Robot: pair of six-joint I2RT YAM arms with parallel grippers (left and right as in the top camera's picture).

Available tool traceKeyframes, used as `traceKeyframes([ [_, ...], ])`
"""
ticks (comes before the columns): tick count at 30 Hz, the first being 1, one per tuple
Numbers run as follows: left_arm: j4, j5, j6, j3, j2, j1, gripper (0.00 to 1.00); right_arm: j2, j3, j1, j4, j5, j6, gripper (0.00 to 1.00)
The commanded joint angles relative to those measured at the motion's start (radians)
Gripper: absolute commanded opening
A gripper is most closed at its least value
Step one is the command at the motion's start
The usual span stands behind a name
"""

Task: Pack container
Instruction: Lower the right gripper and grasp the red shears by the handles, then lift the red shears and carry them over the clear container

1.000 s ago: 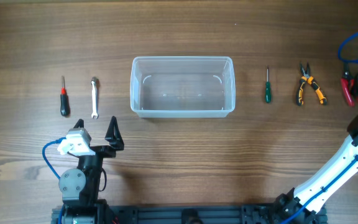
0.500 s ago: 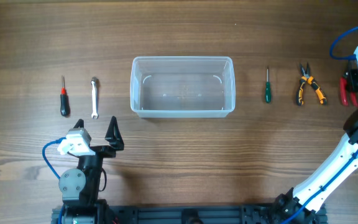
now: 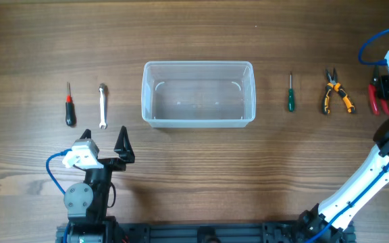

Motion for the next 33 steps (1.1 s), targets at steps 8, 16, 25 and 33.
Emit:
traceKeyframes([
  [8, -0.005, -0.002, -0.010, -0.005, -0.006, 0.006, 1.00, 0.021, 0.000, 0.002, -0.005, 0.003, 0.038, 0.22],
  [16, -0.005, -0.002, -0.010, -0.005, -0.006, 0.006, 1.00, 0.021, 0.000, 0.002, -0.016, 0.003, 0.039, 0.13],
  [25, -0.005, -0.002, -0.010, -0.005, -0.006, 0.006, 1.00, 0.020, 0.002, 0.003, -0.025, -0.001, 0.047, 0.04],
  [33, -0.005, -0.002, -0.010, -0.005, -0.006, 0.006, 1.00, -0.009, 0.089, 0.021, -0.060, -0.034, 0.076, 0.04],
])
